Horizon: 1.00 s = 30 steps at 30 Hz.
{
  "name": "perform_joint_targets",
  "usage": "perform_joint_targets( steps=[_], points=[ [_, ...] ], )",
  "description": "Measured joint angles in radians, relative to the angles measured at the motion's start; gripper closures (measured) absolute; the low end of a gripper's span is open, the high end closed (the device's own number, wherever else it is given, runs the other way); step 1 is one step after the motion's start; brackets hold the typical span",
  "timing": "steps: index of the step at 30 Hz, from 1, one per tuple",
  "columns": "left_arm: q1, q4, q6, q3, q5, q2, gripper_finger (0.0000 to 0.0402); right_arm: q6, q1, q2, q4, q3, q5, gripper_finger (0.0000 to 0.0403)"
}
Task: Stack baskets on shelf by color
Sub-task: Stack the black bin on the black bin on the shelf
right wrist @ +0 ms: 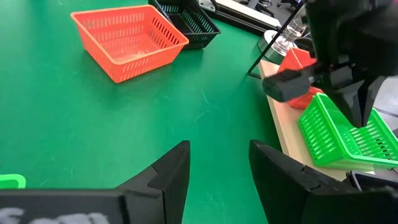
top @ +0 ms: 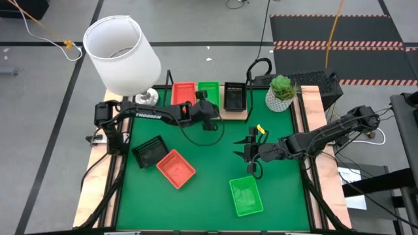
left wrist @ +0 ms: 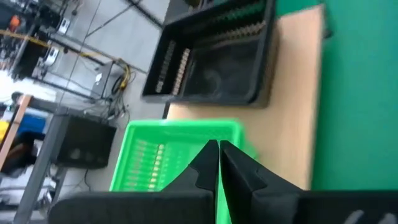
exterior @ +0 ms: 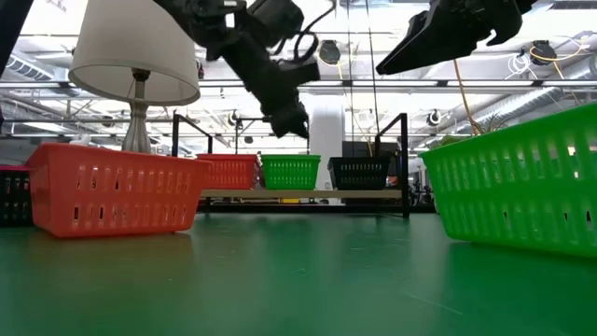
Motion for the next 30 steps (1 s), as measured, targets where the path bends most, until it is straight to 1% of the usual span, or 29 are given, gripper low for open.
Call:
perform_joint_targets(
  steps=[5, 7, 9, 10, 12, 14, 16, 19, 23, 28, 30],
  points=[
    [-0.028, -0.032, -0.039, 0.020, -0.024, 0.000, 0.0397, 0.000, -0.001, 0.000, -0.022, 0.000, 0.001, 0.0243],
    [-0.038, -0.070, -0.066, 0.020, -0.013, -0.017, 0.0398, 0.003, -0.001, 0.000, -0.046, 0.001, 0.001, 0.0243],
    [-0.046, -0.150, -0.119, 0.020, 0.031, -0.060, 0.0395, 0.025, -0.001, 0.000, -0.080, 0.001, 0.001, 0.0243],
    [-0.047, -0.188, -0.158, 0.020, 0.069, -0.093, 0.0392, 0.035, -0.002, 0.000, -0.098, 0.001, 0.001, 0.0243],
    [-0.044, -0.271, -0.243, 0.020, 0.161, -0.163, 0.0389, 0.055, -0.002, 0.000, -0.134, 0.001, 0.002, 0.0243],
    [-0.052, -0.316, -0.317, 0.015, 0.255, -0.232, 0.0392, 0.071, -0.002, 0.000, -0.157, 0.001, 0.003, 0.0243],
    [-0.091, -0.360, -0.362, -0.009, 0.294, -0.300, 0.0398, 0.079, -0.004, 0.000, -0.167, 0.001, 0.003, 0.0243],
    [-0.180, -0.385, -0.391, -0.065, 0.273, -0.385, 0.0396, 0.089, -0.010, 0.000, -0.167, 0.001, 0.003, 0.0243],
    [-0.307, -0.373, -0.483, -0.161, 0.184, -0.482, 0.0398, 0.133, -0.018, 0.000, -0.164, 0.001, 0.003, 0.0243],
    [-0.458, -0.399, -0.626, -0.311, 0.126, -0.535, 0.0391, 0.163, -0.020, 0.000, -0.109, 0.001, -0.001, 0.0243],
    [-0.505, -0.425, -0.713, -0.339, 0.107, -0.543, 0.0387, 0.163, -0.020, 0.000, -0.096, 0.001, -0.024, 0.0243]
  ],
)
